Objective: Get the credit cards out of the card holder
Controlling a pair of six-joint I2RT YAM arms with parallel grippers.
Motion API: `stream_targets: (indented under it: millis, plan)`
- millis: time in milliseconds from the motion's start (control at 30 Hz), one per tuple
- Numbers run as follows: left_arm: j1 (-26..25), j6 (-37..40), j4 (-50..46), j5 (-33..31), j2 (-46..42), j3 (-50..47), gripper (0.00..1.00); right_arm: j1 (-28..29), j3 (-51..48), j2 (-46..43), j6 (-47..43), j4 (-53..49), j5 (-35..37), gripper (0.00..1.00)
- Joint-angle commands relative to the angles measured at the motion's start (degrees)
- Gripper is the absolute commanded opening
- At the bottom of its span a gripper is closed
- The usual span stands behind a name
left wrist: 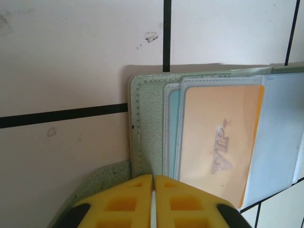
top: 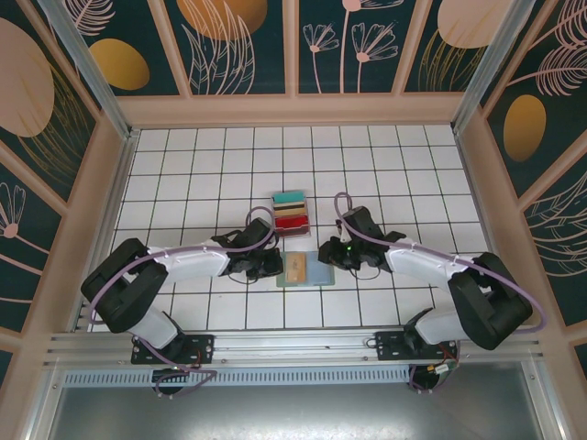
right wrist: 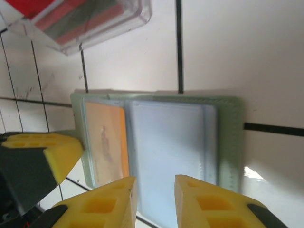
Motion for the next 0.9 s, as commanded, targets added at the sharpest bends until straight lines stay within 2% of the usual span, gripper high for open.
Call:
stream_targets:
  millis: [0, 100, 433, 600, 867]
  plan:
    - [0.12, 0.37, 0.57, 0.41, -2.45, 1.28, 0.13, -0.74, -2.74, -0.22, -0.33, -1.92, 3.01, 0.28]
    - [0.06, 0.21, 2.92, 2.46, -2.02, 1.16, 0.16, -0.61, -4.22, 1.19, 0.37, 0.75, 1.59, 0.28]
    - [-0.04, 0.83, 3.55, 4.14, 1.42, 1.43, 0.18, 2.49, -4.16, 5.16, 1.44, 3.37, 1.66, 0.28]
    - [-0.01, 1.2, 1.07, 2.68, 2.66, 1.85, 0.19, 2.86, -4.16, 5.31, 1.81, 3.8, 1.51, 0.27]
    - [-0.04, 0.16, -1.7, -1.59, -1.35, 1.5, 0.27, 2.86, -4.26, 5.84, 1.92, 4.02, 1.4, 0.28]
